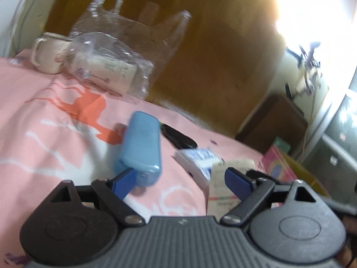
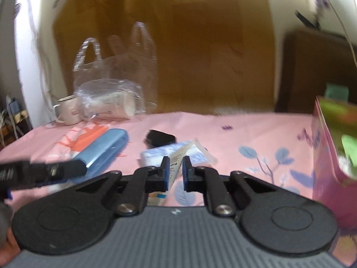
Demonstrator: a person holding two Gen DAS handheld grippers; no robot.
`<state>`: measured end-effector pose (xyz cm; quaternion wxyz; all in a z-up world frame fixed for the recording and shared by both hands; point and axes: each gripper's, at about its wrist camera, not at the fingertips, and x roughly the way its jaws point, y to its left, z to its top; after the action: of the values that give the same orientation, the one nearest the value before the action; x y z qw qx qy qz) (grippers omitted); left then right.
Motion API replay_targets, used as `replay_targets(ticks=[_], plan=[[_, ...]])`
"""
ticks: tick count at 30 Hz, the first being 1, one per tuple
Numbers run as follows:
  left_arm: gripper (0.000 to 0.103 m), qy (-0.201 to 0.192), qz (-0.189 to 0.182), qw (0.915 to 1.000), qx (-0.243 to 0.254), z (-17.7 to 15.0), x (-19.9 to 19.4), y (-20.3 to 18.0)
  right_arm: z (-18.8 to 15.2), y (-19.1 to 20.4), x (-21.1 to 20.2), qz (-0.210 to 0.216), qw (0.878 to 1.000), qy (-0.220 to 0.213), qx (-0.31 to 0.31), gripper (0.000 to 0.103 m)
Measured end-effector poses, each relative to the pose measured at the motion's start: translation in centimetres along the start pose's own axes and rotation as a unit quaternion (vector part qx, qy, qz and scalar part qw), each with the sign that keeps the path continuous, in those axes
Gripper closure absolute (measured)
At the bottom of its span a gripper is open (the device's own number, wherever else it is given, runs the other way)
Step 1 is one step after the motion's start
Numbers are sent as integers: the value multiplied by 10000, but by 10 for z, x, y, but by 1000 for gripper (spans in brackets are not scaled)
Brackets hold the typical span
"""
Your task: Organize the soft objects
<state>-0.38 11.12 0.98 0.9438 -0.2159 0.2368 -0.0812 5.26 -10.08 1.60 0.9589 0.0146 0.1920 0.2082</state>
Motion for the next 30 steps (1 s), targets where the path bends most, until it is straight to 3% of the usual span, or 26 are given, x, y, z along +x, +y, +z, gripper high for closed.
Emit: replay_targets(ticks=[5,8,12,14,16,18,20,22,26,28,30], plan=[[13,-277,-21,9981,-545,7,-21,24,-1,26,-7,486,9976,42,-500,90],[13,-345,112,9975,-611,8,-39,36,-7,51,-14,703,9930,-60,-947,90],[13,-365,316,9959,-769,10,-61,54,-17,83,-20,1247,9820,126,-1414,88],[13,-341,357,9956,-796,12,-71,60,-25,97,-23,1446,9751,255,-1660,80],[13,-280,341,9960,-772,12,-77,64,-32,105,-30,1597,9697,288,-1824,60],[13,-151,295,9969,-718,10,-81,65,-37,104,-41,1653,9677,187,-1896,58],[13,37,202,9972,-724,7,-79,64,-35,99,-43,1586,9701,140,-1832,54],[13,208,55,9968,-769,4,-73,62,-32,88,-39,1431,9764,163,-1611,39],[14,524,-178,9956,-754,9,-47,54,-27,64,-19,1315,9857,626,-851,32],[18,674,-285,9948,-703,12,-32,48,-29,55,-9,1442,9842,909,-489,24],[35,825,-401,9934,-693,16,-17,41,-32,55,-2,1500,9825,1057,-310,24]])
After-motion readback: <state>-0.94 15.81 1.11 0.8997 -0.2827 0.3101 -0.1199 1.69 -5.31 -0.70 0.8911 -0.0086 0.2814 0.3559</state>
